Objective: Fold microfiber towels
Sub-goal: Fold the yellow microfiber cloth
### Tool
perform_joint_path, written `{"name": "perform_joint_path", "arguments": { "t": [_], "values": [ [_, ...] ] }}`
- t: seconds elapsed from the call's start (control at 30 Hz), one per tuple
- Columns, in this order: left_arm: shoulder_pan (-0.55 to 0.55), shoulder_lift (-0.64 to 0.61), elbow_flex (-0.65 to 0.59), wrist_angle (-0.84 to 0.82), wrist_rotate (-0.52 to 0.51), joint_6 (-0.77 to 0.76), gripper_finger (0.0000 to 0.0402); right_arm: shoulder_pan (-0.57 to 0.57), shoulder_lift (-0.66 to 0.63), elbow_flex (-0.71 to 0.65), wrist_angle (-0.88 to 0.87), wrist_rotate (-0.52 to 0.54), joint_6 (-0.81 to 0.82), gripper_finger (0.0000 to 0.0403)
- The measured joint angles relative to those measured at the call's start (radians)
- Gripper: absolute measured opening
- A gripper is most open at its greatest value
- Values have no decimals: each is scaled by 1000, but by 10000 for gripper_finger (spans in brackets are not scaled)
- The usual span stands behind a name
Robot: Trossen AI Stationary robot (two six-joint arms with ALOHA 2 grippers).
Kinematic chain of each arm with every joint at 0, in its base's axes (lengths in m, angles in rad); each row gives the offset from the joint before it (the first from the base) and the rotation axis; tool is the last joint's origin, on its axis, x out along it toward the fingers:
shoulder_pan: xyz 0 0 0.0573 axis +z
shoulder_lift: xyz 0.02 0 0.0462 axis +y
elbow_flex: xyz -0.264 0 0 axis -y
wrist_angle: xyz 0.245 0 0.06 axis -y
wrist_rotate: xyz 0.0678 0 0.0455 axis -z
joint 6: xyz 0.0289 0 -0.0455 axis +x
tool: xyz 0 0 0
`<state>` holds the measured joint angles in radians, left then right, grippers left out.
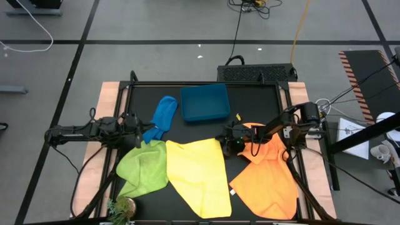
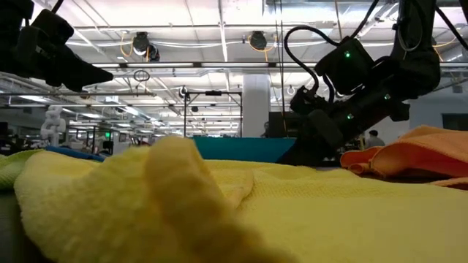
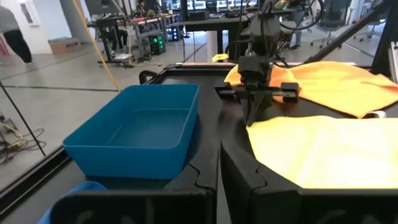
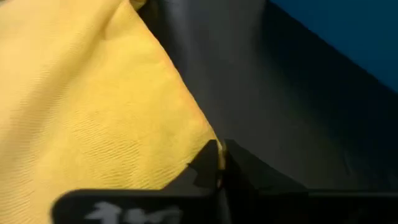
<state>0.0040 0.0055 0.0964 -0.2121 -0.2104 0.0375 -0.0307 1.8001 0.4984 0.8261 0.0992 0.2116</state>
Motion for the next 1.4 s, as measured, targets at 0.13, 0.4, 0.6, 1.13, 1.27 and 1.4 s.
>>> {"name": "perform_joint_path", "arguments": {
  "t": [0.13,0.4,0.6,1.13,1.27,1.4],
  "values": [
    [0,0,0,0,0,2,21,0,-36,-1,-29,3,-29,4],
    [0,0,0,44,0,7,21,-1,-231,-1,-252,178,-111,1],
    [0,0,0,118,0,-68,21,-2,-370,-1,-365,214,-124,1],
    [1,1,0,322,-8,-55,21,0,-449,-2,-509,215,-130,0],
    [1,2,0,311,-24,-48,21,0,-513,-10,-520,214,-128,0],
    [1,34,-4,304,-27,-87,21,0,-558,-45,-493,214,-127,0]
  ]
}}
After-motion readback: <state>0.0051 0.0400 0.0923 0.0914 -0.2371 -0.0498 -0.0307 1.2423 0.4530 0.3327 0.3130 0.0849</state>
